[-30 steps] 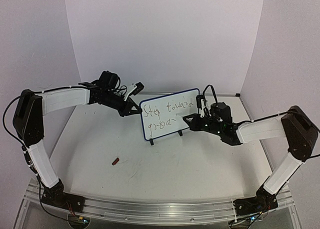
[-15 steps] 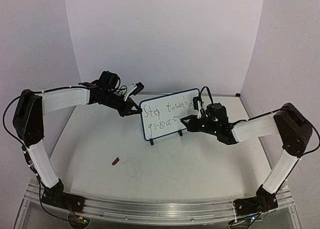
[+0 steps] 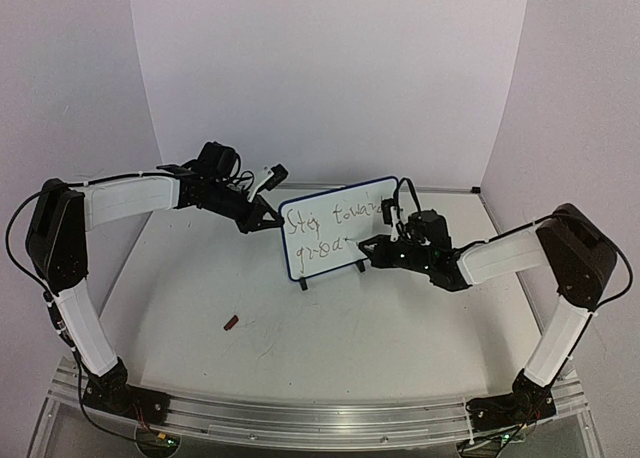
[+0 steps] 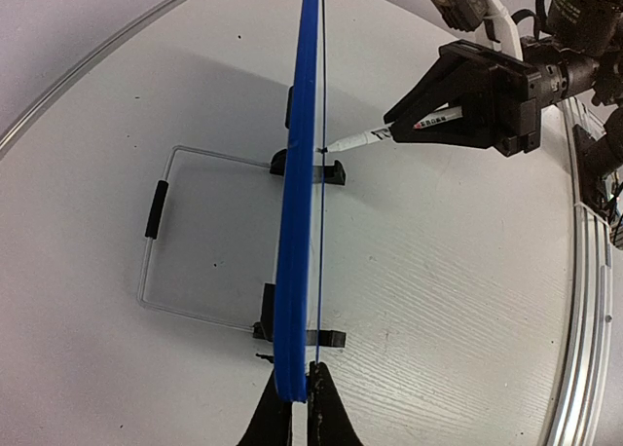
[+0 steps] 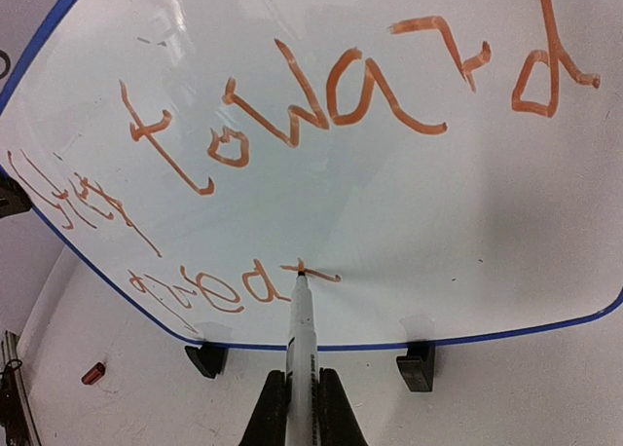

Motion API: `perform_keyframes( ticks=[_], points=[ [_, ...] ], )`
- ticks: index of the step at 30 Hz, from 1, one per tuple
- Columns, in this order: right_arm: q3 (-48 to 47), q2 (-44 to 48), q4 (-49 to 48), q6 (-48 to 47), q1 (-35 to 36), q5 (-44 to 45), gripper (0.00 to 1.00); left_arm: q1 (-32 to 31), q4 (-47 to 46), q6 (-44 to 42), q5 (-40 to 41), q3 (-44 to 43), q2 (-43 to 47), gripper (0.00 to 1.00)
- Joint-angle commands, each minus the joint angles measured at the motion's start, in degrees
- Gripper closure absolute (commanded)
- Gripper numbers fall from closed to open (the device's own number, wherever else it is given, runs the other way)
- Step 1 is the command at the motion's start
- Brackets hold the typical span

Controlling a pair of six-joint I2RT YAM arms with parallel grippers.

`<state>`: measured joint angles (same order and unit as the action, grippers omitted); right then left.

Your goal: Write a sentence on the whiteboard

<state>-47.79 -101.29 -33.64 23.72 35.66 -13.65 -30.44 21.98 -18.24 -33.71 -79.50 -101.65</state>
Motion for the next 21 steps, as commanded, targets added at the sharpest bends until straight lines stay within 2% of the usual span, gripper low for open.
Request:
perform_keyframes(
  ticks=[1, 21],
  points=[
    [-0.9, -1.5, -2.6, 0.4, -0.2, 0.3, 1.0, -0.3, 5.7, -2.8, 4.4, 0.1, -2.5, 1.0],
    [1.5, -1.6, -3.4, 1.3, -0.2, 3.8, 1.0, -0.4, 5.7, -2.8, 4.5, 0.1, -2.5, 1.0]
  ],
)
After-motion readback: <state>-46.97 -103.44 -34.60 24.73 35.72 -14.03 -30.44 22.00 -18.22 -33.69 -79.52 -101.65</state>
